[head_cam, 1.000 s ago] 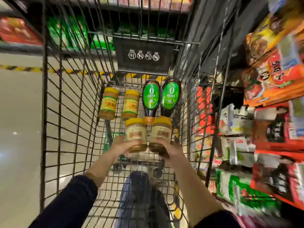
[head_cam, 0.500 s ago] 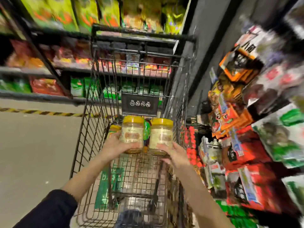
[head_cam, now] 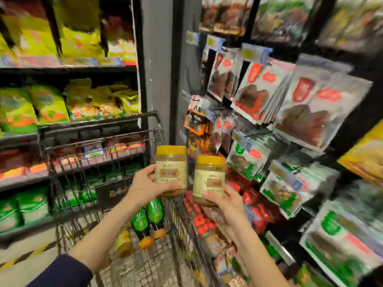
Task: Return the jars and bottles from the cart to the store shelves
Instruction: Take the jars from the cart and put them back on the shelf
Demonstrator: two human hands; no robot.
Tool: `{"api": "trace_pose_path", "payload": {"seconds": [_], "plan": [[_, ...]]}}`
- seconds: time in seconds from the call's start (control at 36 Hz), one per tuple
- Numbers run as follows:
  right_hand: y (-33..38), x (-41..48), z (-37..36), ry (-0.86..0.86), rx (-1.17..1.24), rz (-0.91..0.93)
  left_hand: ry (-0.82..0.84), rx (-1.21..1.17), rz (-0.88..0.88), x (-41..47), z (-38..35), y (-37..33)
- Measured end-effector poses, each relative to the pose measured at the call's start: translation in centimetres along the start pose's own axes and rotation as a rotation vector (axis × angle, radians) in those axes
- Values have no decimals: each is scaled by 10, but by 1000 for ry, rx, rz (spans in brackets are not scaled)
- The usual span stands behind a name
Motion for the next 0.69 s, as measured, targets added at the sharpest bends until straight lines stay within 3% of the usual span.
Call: {"api": "trace_pose_path", "payload": {"seconds": [0.42,0.69], "plan": [[98,-179,111,-531,-67,346,492,-39,-394,-79,-120,-118],[138,-352,194,-826,-115,542,796,-122,-492,-203,-224,-182]]}}
Point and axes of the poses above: each hand's wrist, its own x-axis towards the middle knuckle, its own z-axis out of the back of the hand, y = z × x, the point moved 3 cm from there along x, towards the middle knuckle, and after that the axes turned 2 degrees about -z, right-handed, at the moved point
